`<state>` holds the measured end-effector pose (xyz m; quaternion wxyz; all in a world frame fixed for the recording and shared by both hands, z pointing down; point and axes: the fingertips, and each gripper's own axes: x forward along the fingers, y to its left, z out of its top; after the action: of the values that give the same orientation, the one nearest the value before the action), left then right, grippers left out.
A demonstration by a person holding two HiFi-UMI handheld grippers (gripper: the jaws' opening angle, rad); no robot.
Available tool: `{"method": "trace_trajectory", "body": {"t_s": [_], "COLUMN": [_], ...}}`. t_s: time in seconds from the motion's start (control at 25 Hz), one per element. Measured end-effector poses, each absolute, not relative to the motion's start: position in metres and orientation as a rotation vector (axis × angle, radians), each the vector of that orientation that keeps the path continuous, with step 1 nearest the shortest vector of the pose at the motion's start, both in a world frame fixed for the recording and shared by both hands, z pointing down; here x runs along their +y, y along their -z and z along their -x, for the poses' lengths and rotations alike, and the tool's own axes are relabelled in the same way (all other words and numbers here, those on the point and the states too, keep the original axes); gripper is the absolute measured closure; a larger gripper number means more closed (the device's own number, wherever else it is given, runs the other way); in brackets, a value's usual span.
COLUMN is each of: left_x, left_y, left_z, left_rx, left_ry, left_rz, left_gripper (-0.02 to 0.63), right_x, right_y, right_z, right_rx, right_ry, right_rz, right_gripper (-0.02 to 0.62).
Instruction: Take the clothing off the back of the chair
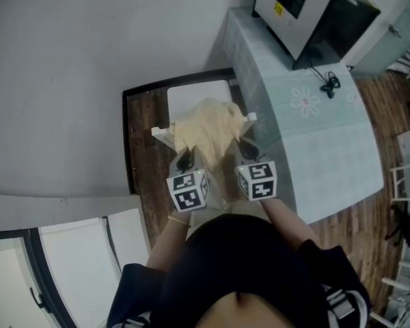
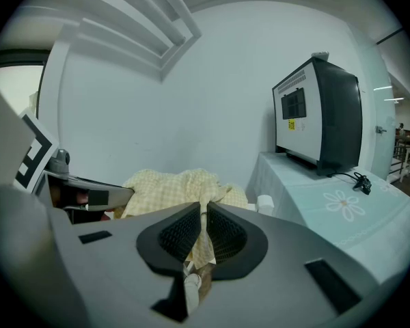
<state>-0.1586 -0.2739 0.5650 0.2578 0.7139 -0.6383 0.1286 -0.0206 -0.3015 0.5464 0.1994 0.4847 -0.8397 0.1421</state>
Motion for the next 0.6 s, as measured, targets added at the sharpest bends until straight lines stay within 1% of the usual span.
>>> {"method": "trace_trajectory", "body": {"t_s": [0.6], "left_x": [-0.227], "left_y": [-0.553], "left_z": [0.141], "left_rx": [-1.765], "left_ry": [-0.304], "left_rz": [-1.926], "left_gripper": [0.566], "right_x": [-0.258], "right_y": [-0.527], "right_z": [0.008], "right_rx": [-2.397], "right_ry": [-0.36], "right_rz": [-1.354], "right_gripper": [0.557]}}
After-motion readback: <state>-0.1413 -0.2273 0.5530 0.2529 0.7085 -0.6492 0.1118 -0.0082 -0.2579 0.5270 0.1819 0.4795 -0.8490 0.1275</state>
